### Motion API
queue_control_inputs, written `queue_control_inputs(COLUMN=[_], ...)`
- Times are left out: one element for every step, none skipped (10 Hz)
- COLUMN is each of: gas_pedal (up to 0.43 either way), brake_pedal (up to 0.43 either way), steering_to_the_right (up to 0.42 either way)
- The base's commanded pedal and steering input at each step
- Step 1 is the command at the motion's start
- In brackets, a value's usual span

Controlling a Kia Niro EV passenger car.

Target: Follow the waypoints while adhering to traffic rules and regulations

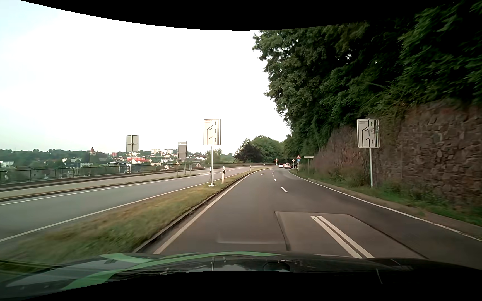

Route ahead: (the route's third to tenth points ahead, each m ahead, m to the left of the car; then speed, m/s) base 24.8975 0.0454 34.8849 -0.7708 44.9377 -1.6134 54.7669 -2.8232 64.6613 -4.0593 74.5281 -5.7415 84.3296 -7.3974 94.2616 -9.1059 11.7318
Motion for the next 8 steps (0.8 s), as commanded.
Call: queue_control_inputs(gas_pedal=[0.079,0.079,0.079,0.079,0.079,0.067,0.059,0.059], brake_pedal=[0.0,0.0,0.0,0.0,0.0,0.0,0.0,0.0], steering_to_the_right=[0.002,0.002,0.003,0.003,0.003,0.003,0.003,0.003])
